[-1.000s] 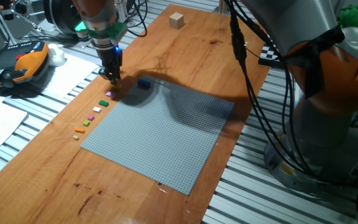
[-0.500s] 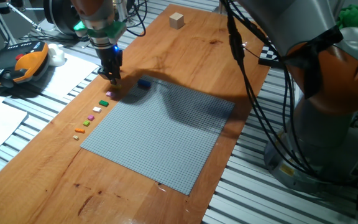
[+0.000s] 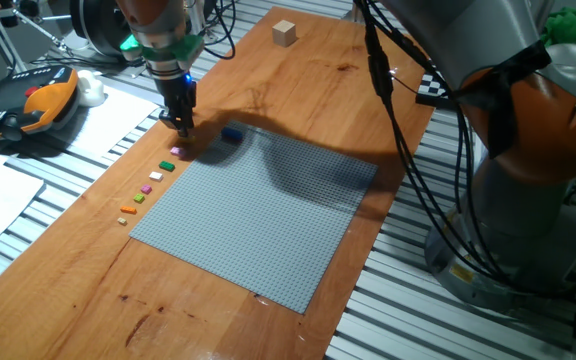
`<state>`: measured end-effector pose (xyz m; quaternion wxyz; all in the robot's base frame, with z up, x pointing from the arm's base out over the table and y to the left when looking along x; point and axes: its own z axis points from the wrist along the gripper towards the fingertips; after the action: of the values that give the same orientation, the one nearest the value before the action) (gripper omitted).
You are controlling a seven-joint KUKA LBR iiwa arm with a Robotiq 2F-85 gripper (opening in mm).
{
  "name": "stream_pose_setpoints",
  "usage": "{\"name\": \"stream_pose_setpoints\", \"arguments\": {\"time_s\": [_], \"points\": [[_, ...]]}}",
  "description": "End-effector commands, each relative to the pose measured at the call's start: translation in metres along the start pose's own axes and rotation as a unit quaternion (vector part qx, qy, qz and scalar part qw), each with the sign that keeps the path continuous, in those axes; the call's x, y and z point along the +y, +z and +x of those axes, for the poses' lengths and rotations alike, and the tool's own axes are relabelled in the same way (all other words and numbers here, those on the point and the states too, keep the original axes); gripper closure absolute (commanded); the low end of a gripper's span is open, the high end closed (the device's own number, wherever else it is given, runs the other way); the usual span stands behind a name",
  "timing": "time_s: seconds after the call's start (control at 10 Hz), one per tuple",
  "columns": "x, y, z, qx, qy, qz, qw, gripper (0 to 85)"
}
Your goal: Stack small Lego blocks randomly, one at a time
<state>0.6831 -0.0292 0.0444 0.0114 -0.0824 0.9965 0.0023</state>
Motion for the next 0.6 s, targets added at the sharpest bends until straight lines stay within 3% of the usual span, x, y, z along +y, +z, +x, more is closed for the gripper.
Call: {"name": "stream_pose_setpoints", "arguments": {"time_s": [0.0,0.2,0.5], "points": [[0.000,0.003,0.000,-0.002,0.000,-0.001,1.0000,51.0],[0.000,0.014,-0.002,-0.010,0.001,-0.005,0.9999,51.0],[0.001,0.014,-0.002,-0.011,0.004,-0.004,0.9999,51.0]]}}
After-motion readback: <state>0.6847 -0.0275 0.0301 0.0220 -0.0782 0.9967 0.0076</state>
